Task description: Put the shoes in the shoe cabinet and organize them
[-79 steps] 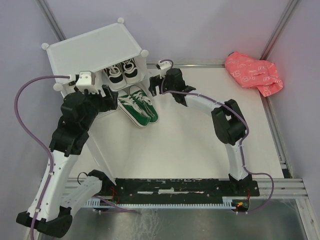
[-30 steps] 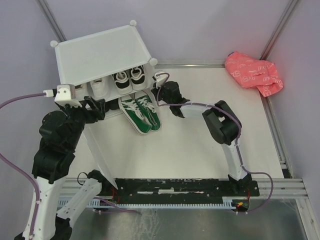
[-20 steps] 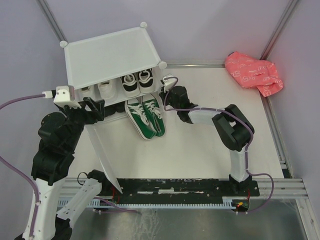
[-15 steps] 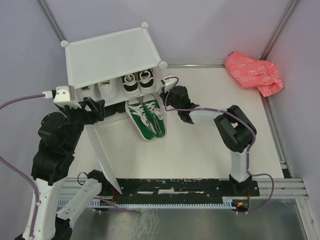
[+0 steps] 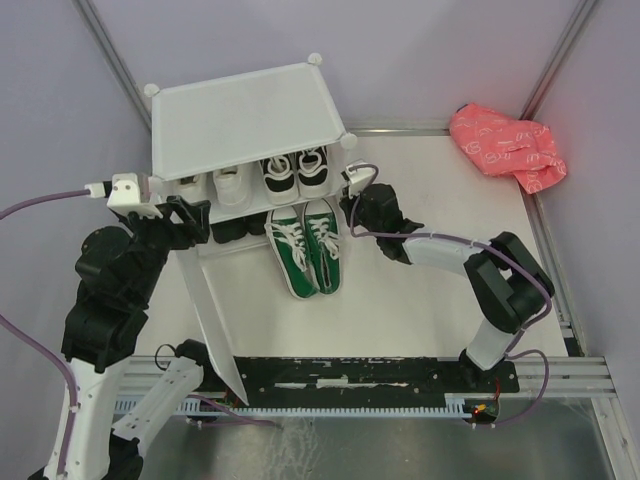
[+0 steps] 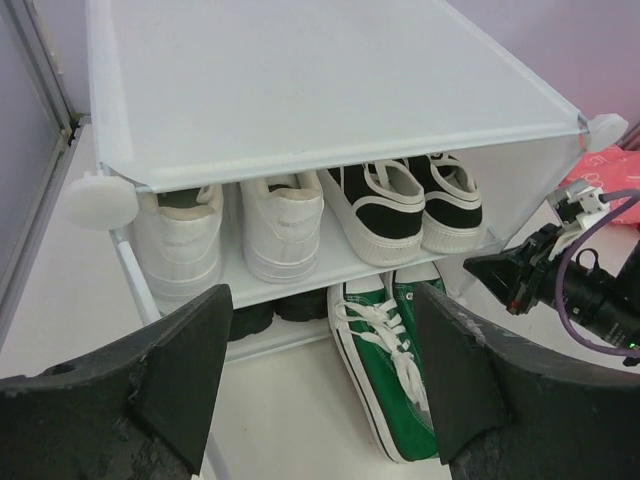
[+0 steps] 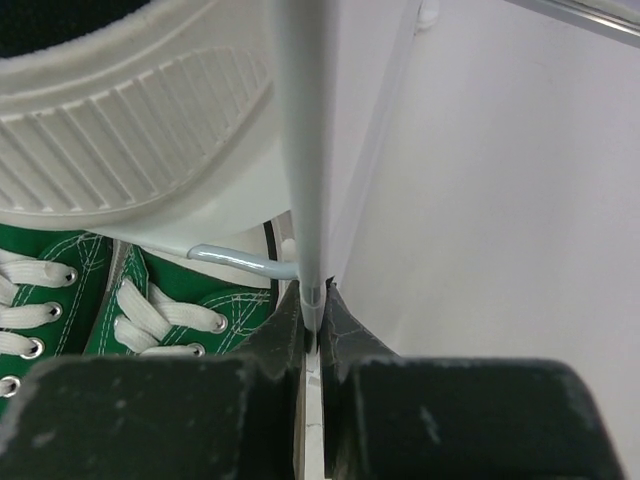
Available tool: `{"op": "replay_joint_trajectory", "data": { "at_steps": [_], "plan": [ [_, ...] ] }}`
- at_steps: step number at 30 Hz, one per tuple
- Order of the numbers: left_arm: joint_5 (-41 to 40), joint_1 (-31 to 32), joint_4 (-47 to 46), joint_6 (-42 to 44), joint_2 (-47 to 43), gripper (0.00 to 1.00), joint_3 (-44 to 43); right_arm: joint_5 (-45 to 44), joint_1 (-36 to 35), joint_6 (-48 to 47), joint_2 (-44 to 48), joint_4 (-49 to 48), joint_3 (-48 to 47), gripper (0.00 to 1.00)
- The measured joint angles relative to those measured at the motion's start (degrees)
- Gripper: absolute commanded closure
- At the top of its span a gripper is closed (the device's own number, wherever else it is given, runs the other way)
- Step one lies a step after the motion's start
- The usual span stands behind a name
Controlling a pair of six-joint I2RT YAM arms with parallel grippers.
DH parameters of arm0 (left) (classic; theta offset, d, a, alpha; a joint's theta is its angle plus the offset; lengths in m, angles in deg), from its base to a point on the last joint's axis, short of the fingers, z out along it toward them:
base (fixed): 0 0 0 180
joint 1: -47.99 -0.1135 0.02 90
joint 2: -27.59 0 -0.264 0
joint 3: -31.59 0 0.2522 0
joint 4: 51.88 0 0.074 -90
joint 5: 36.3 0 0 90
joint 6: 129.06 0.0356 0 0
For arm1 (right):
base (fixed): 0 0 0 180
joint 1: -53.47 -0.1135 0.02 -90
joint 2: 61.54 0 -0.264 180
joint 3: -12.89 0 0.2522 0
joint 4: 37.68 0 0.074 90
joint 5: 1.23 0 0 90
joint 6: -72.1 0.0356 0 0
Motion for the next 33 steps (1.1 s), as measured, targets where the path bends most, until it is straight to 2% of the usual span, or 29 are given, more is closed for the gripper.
{"op": "replay_joint_trajectory", "data": {
  "at_steps": [1,2,5,13,19,25,33],
  "plan": [
    [0.0,0.0,0.0,0.0,0.0,0.21,0.0,-0.4,0.0,0.2,0.5,0.2,0.5,0.65],
    [0.0,0.0,-0.1,0.0,-0.2,0.21,0.2,-0.7,0.1,0.3,0.8,0.3,0.8,0.57],
    [0.0,0.0,-0.1,0.0,-0.6,0.21,1.4,-1.6,0.3,0.5,2.4,5.7,1.6,0.46],
    [0.0,0.4,0.0,-0.5,-0.8,0.21,2.8,-1.4,-1.6,2.6,8.3,14.5,3.8,0.4],
    [0.0,0.6,0.2,-1.9,-2.0,0.22,5.1,-2.1,-11.2,6.4,13.9,19.7,5.2,0.39],
    [-1.9,0.7,4.0,-2.7,-2.6,0.23,7.4,-2.0,-18.6,11.2,11.4,21.9,6.1,0.39],
    [-3.0,0.7,5.5,-2.9,-4.9,0.24,7.5,-3.7,-19.7,14.8,3.6,21.3,3.6,0.39]
  ]
}}
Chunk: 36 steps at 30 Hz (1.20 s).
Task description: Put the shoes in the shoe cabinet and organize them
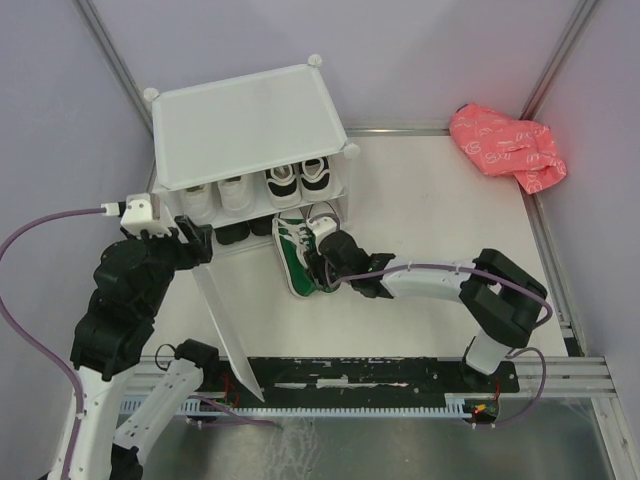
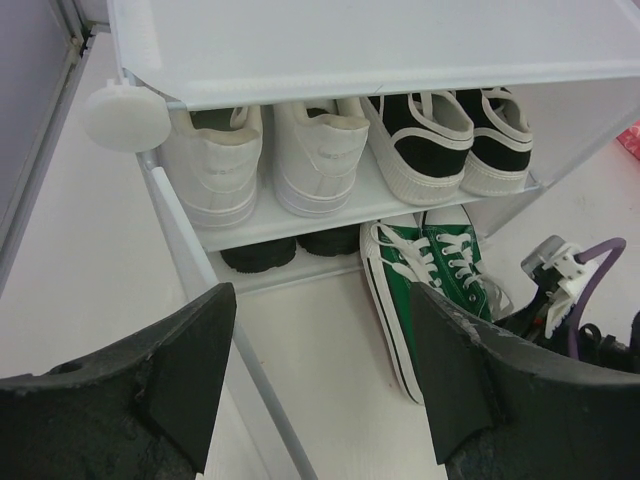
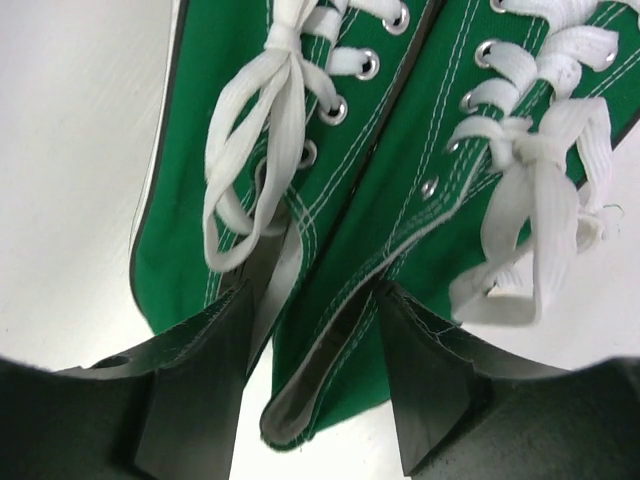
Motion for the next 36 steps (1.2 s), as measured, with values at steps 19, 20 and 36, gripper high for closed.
{"op": "replay_joint_trajectory", "data": {
  "at_steps": [19,20,36],
  "plan": [
    [-0.2,0.0,1.0,0.0,-2.0,0.24,0.0,-7.9,-0.7,7.1,-4.7,2.8,-3.5,0.98],
    [-0.2,0.0,1.0,0.0,-2.1,0.24,0.0,-8.4,-0.8,6.4,-3.1,5.0,-2.5,0.98],
    [-2.0,0.7,1.6,-0.1,-3.5,0.31,0.9,-13.9,-2.4,5.1,9.8,21.1,5.1,0.19]
  ]
}}
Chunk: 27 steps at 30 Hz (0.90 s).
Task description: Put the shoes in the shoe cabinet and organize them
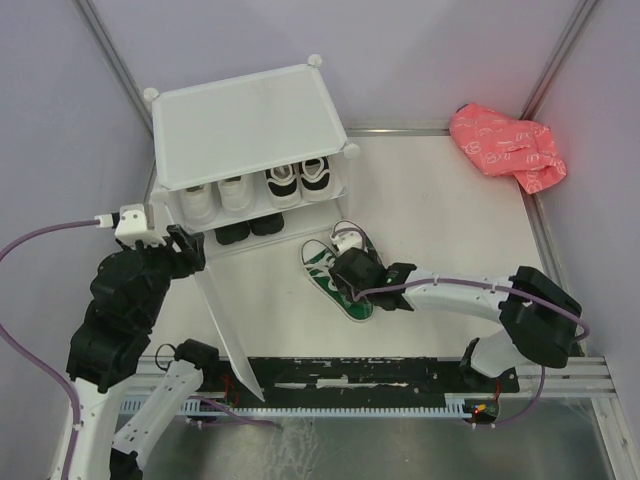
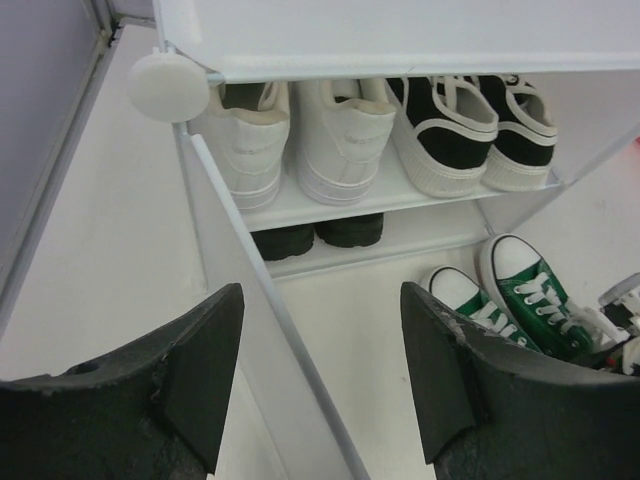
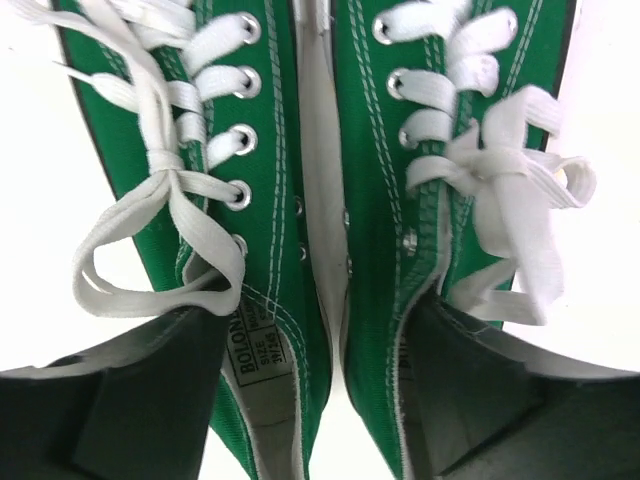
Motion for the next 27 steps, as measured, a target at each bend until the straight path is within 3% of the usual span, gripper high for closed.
{"op": "replay_joint_trajectory", "data": {
  "at_steps": [10,19,27],
  "plan": [
    [-8.9,0.0,8.5,-2.0,3.3,0.33,-1.0,5.3,-1.8,-3.2,-1.4,-5.0,-8.5,0.11],
    [-12.5,0.0,11.8,-2.6,6.7,0.34,-2.6,14.9,-2.1,-4.4,-23.3,-22.2,-26.8,0.09],
    [-12.2,0.1,13.5,-2.6,6.4,0.34,-4.5,16.2,-3.6,-1.2,-35.8,-35.7,-30.9,0.09]
  ]
}}
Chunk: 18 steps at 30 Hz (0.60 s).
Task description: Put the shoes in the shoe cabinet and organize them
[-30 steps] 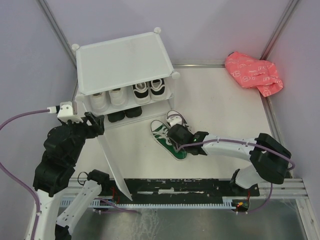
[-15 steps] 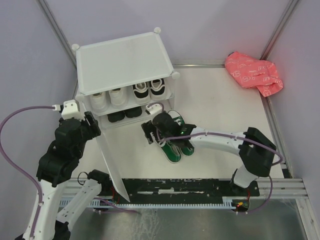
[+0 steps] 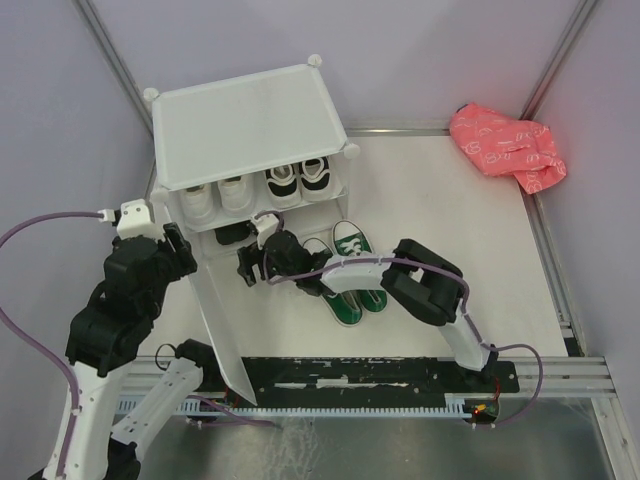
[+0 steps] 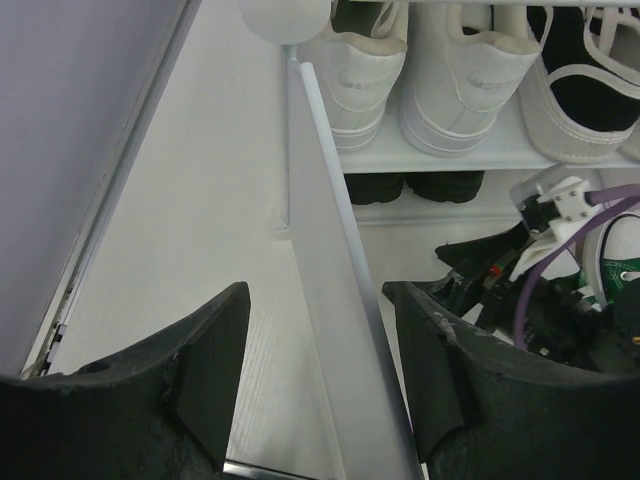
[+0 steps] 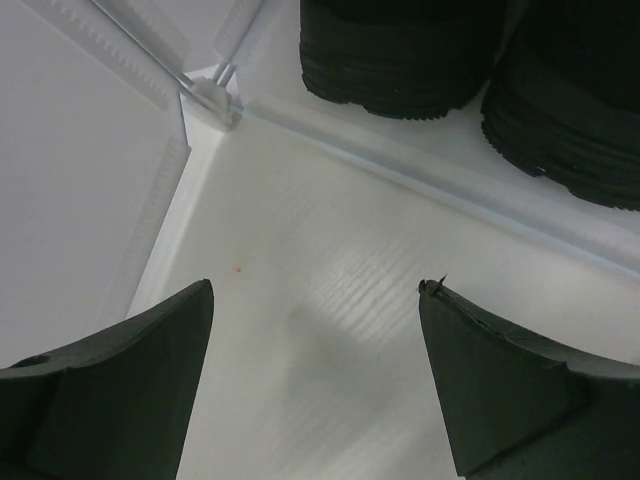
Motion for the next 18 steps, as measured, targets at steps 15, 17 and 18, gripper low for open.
{"op": "replay_joint_trajectory", "data": {
  "at_steps": [15,17,18],
  "plan": [
    [1.9,0.1,-1.2,0.0,-2.1,0.34,0.0,-8.9,-2.2,-5.4,-14.3,-15.2,-10.0,0.01],
    [2.1,0.1,-1.2,0.0,-2.1,0.34,0.0,-10.4,-2.2,-6.2,-14.3,-16.3,-10.1,0.01],
    [2.1,0.1,-1.2,0.0,-2.1,0.34,0.1,-10.8,-2.2,-6.7,-14.3,-16.4,-10.2,0.01]
  ]
}}
